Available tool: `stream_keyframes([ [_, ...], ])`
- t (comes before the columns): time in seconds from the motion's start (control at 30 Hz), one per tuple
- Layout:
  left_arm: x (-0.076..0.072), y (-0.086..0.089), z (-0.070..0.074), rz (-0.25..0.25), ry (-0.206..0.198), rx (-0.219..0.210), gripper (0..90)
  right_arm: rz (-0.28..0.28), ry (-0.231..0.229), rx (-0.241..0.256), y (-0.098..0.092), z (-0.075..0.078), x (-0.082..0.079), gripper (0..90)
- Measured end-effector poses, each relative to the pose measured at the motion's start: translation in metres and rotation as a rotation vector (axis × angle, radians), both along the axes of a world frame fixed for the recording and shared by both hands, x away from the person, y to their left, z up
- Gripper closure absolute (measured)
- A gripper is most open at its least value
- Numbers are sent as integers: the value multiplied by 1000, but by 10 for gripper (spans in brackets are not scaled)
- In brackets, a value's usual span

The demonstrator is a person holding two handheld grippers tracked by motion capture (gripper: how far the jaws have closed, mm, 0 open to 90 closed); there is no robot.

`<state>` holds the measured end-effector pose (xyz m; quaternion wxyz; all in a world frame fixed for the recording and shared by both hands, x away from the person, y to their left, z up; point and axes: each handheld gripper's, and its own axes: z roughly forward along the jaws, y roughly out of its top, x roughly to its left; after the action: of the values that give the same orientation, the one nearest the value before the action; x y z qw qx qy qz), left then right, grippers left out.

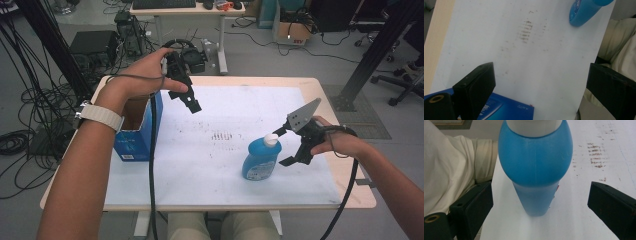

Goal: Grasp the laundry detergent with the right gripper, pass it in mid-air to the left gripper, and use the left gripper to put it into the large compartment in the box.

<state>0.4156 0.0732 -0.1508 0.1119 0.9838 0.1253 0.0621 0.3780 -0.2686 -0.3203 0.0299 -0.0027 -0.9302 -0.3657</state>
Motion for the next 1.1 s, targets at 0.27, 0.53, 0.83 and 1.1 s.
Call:
stream_keyframes([
  [0.27,0,0,-1,7,5,0,88,3,5,33,-3,-6,1,61],
  [0.53,-1,0,-2,7,5,-1,88,11,-1,47,-3,-10,0,60],
  [0.83,-1,-1,-2,7,5,-1,88,13,-6,60,-2,-13,-1,59],
  [1.1,-1,0,-3,6,0,-5,89,14,-7,83,-1,-18,0,59],
])
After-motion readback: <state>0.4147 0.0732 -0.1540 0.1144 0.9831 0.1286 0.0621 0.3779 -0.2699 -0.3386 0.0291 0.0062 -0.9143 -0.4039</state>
